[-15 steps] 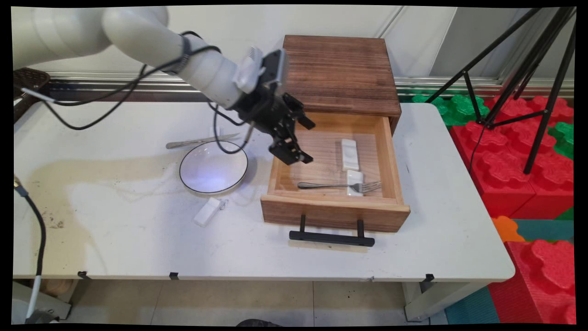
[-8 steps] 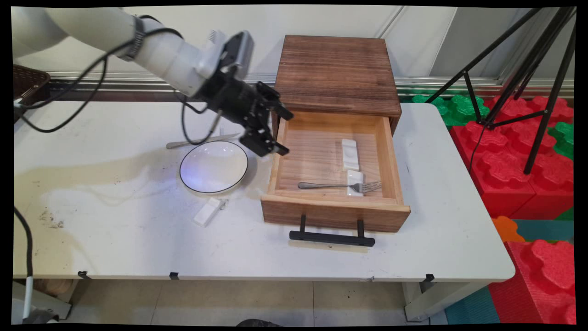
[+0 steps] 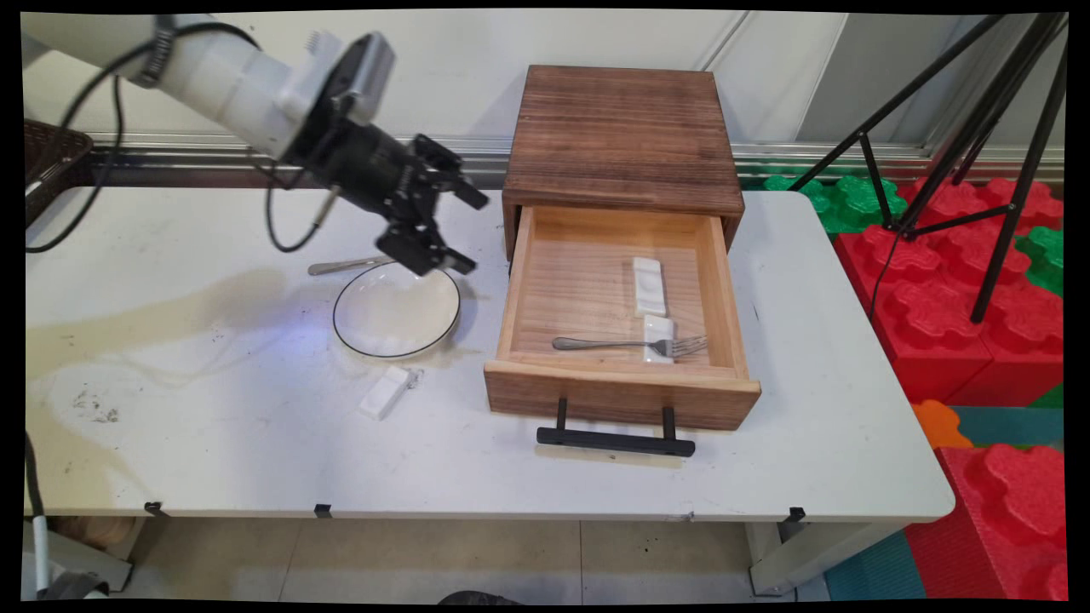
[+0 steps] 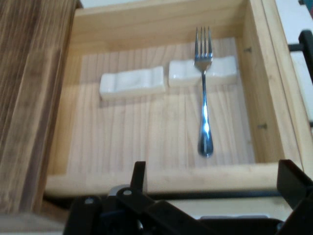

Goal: Pick up the knife from the left of the white plate

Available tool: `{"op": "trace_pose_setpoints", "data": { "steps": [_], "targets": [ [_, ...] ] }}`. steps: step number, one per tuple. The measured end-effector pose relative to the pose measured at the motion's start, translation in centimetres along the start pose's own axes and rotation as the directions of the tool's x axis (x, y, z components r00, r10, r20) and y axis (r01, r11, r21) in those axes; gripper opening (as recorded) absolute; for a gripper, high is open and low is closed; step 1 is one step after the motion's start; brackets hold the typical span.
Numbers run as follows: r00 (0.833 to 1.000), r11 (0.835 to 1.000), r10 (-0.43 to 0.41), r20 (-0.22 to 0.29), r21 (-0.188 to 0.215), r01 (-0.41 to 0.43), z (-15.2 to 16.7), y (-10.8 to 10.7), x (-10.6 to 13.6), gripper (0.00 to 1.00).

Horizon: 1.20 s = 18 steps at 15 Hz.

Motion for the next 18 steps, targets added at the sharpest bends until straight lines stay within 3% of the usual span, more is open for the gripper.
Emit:
{"op": "trace_pose_setpoints", "data": {
  "steps": [11,18],
  "targets": [
    [0.998,1.0,-0.015,0.062,0.012,0.014,-5.4,-0.8,-4.8,1.0],
    [0.989,0.997,-0.049,0.139,0.073,0.039,-7.2,-2.5,-8.7,1.0]
  ]
}}
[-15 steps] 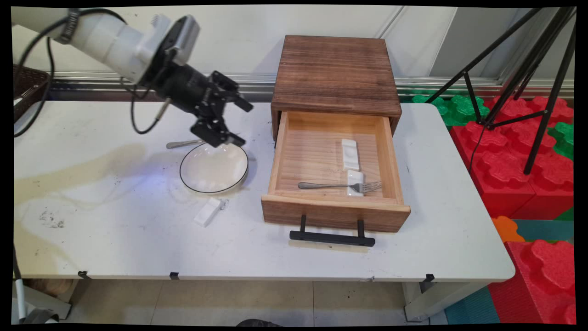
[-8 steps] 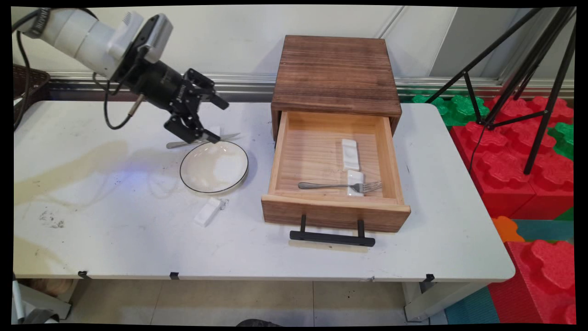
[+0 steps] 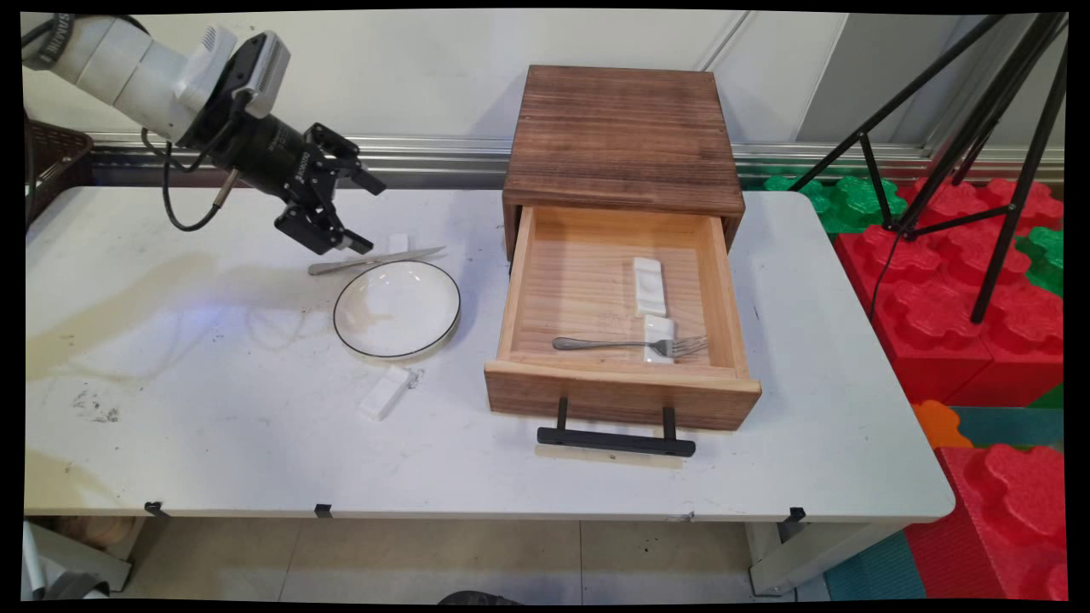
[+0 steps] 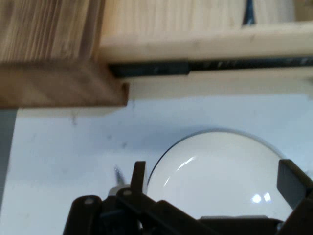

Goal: Pick up the knife from the left of the white plate

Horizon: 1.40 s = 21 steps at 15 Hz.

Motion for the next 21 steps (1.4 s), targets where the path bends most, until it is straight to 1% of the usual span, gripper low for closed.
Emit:
{"op": "trace_pose_setpoints", "data": {
  "steps": [4,6,11,16,19,21],
  "targets": [
    [0.999,0.999,-0.024,0.049,0.04,0.022,0.2,-1.3,-2.4,1.0],
    [0.996,0.997,-0.037,0.085,0.064,0.031,0.4,-2.1,-4.1,1.0],
    [0.988,0.995,-0.045,0.151,0.093,0.031,1.1,-3.4,-7.0,1.0],
    [0.979,0.994,-0.047,0.201,0.101,0.027,1.8,-4.4,-9.3,1.0],
    [0.973,0.995,-0.048,0.227,0.096,0.027,2.5,-4.8,-10.6,1.0],
    [0.968,0.996,-0.041,0.246,0.081,0.022,3.2,-5.0,-11.7,1.0]
  ]
}}
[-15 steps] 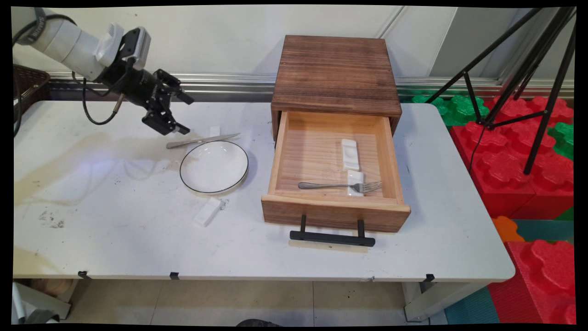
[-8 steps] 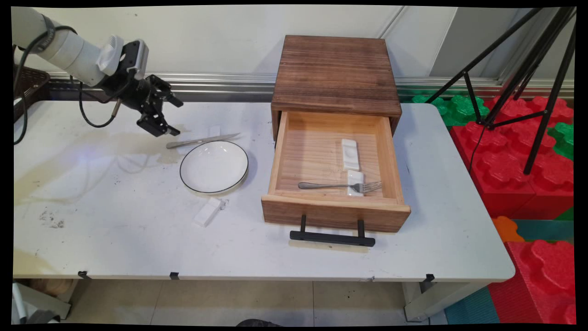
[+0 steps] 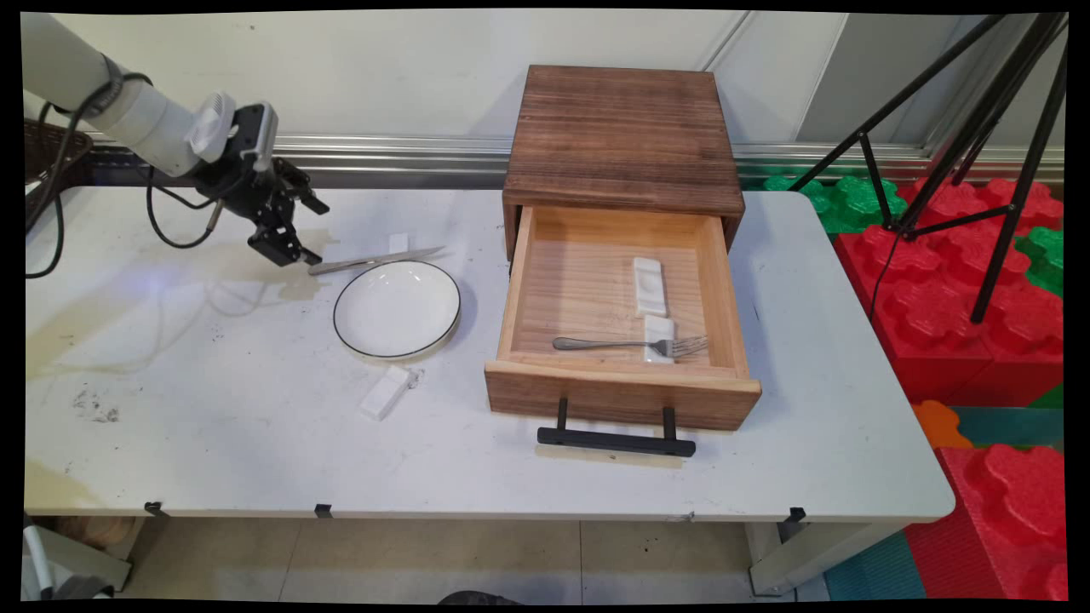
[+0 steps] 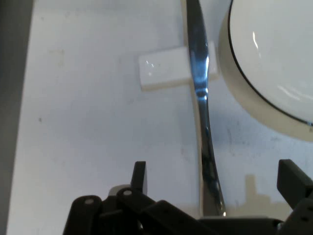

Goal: Pick up the knife from the left of the white plate

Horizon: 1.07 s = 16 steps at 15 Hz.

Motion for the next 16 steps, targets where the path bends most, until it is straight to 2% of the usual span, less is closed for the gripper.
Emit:
{"op": "trace_pose_setpoints", "data": {
  "steps": [5,16],
  "targets": [
    [1.0,1.0,0.017,0.015,-0.023,-0.017,1.8,-0.2,-0.9,1.0],
    [1.0,0.999,0.004,-0.014,-0.048,-0.005,4.6,-1.0,-1.0,1.0]
  ]
}}
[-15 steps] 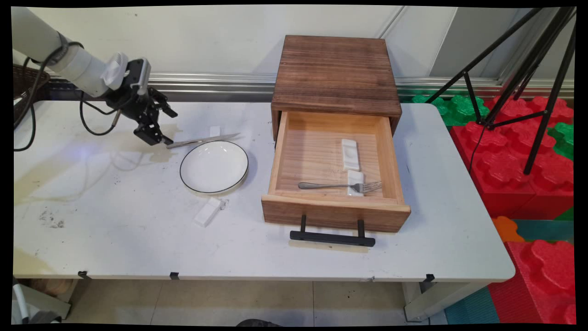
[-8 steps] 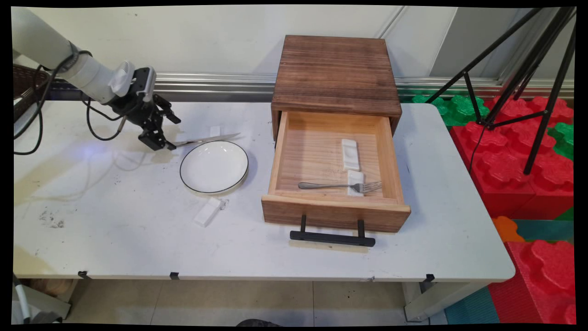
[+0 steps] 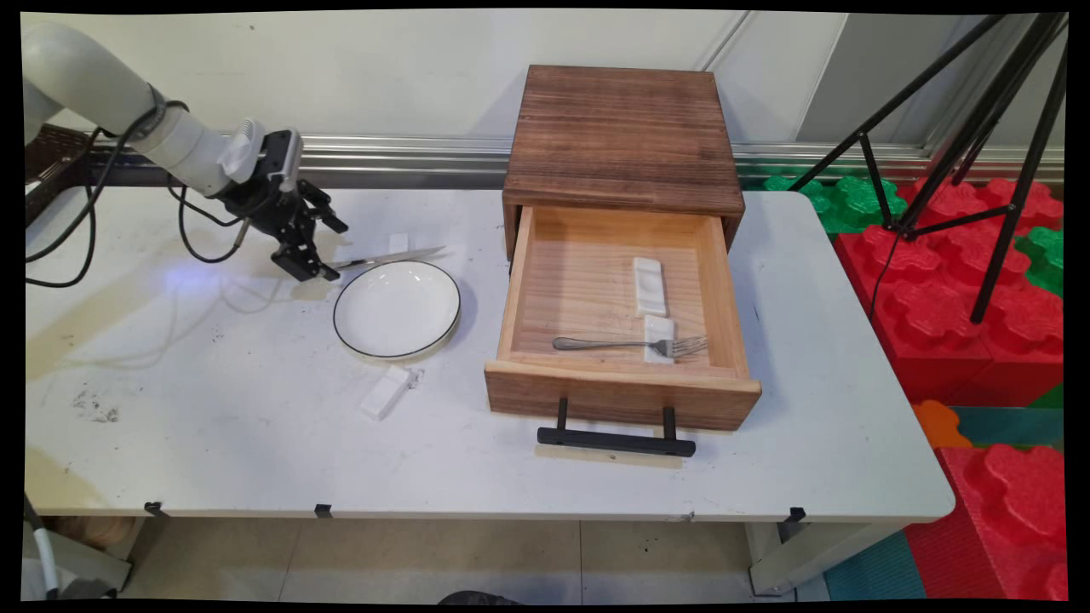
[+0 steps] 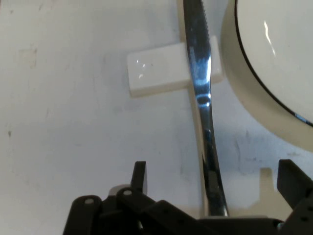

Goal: Pick up the knife from the left of the white plate

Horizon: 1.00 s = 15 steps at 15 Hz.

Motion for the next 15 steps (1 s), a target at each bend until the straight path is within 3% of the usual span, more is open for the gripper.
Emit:
{"op": "trace_pose_setpoints", "data": {
  "steps": [6,15],
  "targets": [
    [0.999,1.0,-0.016,-0.038,-0.009,0.015,1.4,-0.3,0.9,1.0],
    [0.999,1.0,-0.028,-0.035,-0.009,0.027,2.4,-0.4,1.1,1.0]
  ]
}}
